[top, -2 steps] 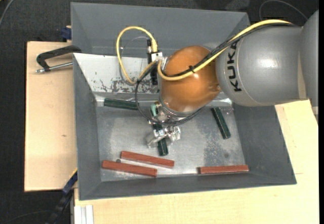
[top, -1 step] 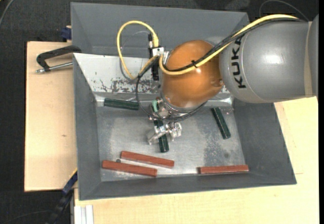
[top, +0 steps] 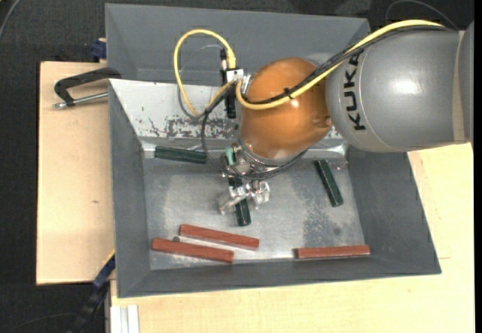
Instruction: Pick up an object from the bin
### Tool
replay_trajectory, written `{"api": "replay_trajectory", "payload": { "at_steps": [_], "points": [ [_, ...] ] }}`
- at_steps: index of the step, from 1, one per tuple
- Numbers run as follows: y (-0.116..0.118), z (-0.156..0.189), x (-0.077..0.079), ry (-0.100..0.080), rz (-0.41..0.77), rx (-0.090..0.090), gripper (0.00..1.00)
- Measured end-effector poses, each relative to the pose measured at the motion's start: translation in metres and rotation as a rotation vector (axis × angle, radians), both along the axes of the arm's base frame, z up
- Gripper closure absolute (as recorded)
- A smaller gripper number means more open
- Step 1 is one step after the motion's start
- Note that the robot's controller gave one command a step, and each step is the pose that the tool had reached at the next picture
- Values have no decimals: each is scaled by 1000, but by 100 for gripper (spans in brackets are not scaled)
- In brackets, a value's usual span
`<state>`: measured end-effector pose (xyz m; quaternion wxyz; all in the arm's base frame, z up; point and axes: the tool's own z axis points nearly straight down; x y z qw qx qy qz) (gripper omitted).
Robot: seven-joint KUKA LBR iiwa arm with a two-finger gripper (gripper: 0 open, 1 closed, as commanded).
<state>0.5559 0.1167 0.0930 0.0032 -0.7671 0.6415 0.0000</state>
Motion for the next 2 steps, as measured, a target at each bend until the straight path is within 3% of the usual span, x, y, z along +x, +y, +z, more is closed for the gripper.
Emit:
{"api": "replay_trajectory", "payload": {
  "at_steps": [1,2],
  "points": [
    [2,80,3,-9,-3,1,100],
    [4,97,4,-3,-7,0,100]
  ]
}}
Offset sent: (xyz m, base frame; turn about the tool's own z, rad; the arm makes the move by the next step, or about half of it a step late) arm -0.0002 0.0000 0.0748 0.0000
